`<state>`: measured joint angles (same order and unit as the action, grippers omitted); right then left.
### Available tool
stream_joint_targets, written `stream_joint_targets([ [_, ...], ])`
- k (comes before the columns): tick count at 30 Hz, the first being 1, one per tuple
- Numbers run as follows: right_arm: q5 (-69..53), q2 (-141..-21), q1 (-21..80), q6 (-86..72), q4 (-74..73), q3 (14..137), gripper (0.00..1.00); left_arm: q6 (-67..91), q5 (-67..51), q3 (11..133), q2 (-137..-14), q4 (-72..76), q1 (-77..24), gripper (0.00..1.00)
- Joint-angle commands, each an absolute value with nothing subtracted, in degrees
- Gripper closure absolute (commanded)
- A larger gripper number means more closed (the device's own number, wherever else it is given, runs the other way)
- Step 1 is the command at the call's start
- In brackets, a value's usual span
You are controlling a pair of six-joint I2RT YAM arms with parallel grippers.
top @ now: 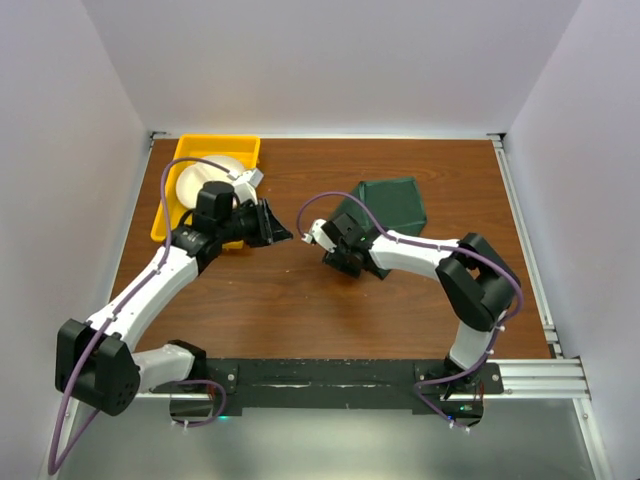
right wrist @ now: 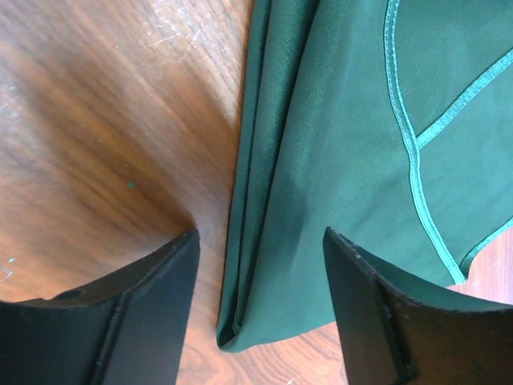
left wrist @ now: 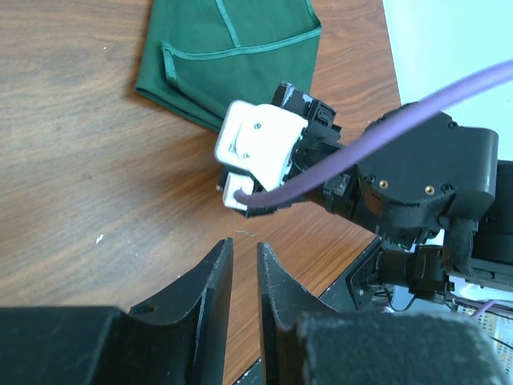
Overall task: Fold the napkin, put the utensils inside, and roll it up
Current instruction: Roll the napkin with the utensil
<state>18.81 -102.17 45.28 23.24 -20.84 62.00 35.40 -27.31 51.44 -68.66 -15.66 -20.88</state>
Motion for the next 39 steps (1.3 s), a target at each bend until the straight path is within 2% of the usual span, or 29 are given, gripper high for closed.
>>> stream_joint_targets([
  [1, 20.57, -103.53, 45.44, 23.82, -17.58, 61.44, 0.37, 35.60, -26.90, 50.80, -66.62, -16.25, -20.22, 0.77],
  [17, 24.35, -105.56, 45.26, 22.06, -16.87, 61.00, 0.48, 35.42, -26.89, 49.39, -67.67, -16.08, -19.95, 0.77],
  [27, 25.75, -106.79, 45.88, 18.02, -17.31, 60.73, 0.60, 35.68, -27.42, 49.13, -68.38, -15.03, -19.86, 0.77],
  [32, 23.57, -107.32, 45.88, 16.79, -18.37, 61.79, 0.78, 35.77, -27.60, 48.52, -68.73, -14.68, -19.86, 0.77],
  [39, 16.28, -107.40, 45.35, 15.74, -21.44, 64.42, 0.96, 38.14, -29.87, 46.32, -70.93, -10.47, -19.86, 0.77],
])
